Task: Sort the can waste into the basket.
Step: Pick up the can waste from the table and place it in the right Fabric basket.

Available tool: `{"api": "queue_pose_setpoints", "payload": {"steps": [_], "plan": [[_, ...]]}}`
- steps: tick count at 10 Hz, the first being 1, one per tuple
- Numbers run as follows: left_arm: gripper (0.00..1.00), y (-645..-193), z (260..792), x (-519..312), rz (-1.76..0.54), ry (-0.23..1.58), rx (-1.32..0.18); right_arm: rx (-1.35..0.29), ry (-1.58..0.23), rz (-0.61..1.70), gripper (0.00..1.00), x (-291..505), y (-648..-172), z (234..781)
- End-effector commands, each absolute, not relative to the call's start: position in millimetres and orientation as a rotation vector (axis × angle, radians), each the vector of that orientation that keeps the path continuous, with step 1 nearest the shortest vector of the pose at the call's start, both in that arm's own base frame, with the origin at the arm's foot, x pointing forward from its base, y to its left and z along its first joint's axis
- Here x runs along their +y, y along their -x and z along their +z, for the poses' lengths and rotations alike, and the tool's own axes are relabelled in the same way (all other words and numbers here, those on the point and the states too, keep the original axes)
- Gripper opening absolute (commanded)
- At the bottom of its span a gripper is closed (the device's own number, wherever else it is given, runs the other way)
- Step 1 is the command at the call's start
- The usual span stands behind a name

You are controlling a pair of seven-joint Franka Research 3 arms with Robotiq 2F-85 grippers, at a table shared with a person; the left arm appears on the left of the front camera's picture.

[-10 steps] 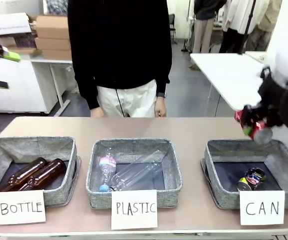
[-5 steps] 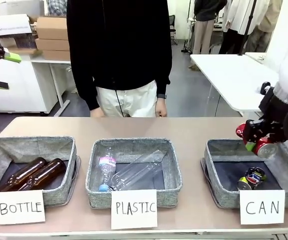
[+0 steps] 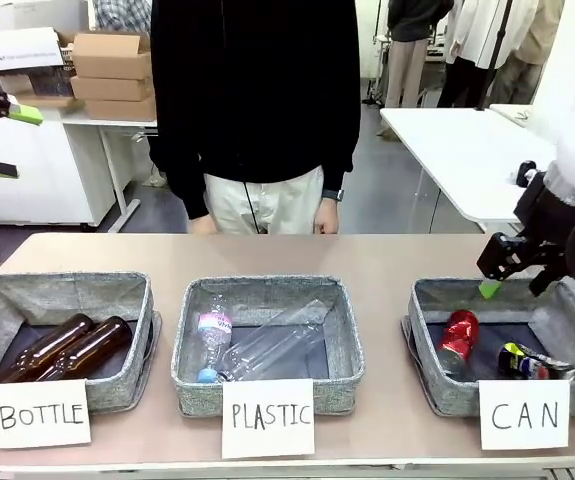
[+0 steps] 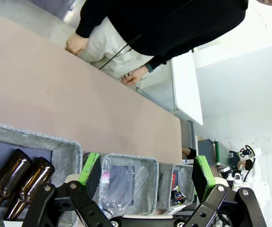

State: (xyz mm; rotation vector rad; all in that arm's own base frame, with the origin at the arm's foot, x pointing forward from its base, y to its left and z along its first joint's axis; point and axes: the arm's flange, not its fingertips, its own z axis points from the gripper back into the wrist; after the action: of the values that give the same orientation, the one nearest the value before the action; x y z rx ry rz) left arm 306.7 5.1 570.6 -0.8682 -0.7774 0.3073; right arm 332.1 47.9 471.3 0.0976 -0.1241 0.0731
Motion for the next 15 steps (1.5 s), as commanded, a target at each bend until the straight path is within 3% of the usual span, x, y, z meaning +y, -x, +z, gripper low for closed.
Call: {"api": "queue_pose_setpoints", "payload": {"steps": [1, 5, 6, 7, 8, 10, 12, 13, 15], "plan": [[1.0, -303, 568, 6, 0.307, 0.865, -0.78, -0.138, -0.108, 0.104, 1.0, 44, -305, 447], [1.0, -303, 568, 6, 0.307, 0.865, -0.78, -0.179, -0.174, 0.085, 1.0, 48, -312, 454], [1.0, -303, 568, 6, 0.307, 0.865, -0.78, -0.347, -0.473, -0.092, 1.0, 49, -320, 472], [1.0, -303, 568, 6, 0.307, 0.865, -0.78, -0.285, -0.809, -0.415, 1.0, 54, -325, 496], [1.0, -303, 568, 6, 0.307, 0.865, -0.78, -0.183, -1.003, -0.461, 1.0, 52, -323, 511], [1.0, -303, 568, 6, 0.307, 0.865, -0.78, -0.16, -1.182, -0.419, 1.0, 40, -325, 517], [1.0, -303, 568, 6, 0.307, 0.865, -0.78, -0.222, -1.229, -0.461, 1.0, 27, -333, 510], [1.0, -303, 568, 6, 0.307, 0.865, -0.78, -0.125, -0.975, -0.377, 1.0, 36, -328, 529], [1.0, -303, 568, 6, 0.307, 0.865, -0.78, -0.125, -0.975, -0.377, 1.0, 36, -328, 529]]}}
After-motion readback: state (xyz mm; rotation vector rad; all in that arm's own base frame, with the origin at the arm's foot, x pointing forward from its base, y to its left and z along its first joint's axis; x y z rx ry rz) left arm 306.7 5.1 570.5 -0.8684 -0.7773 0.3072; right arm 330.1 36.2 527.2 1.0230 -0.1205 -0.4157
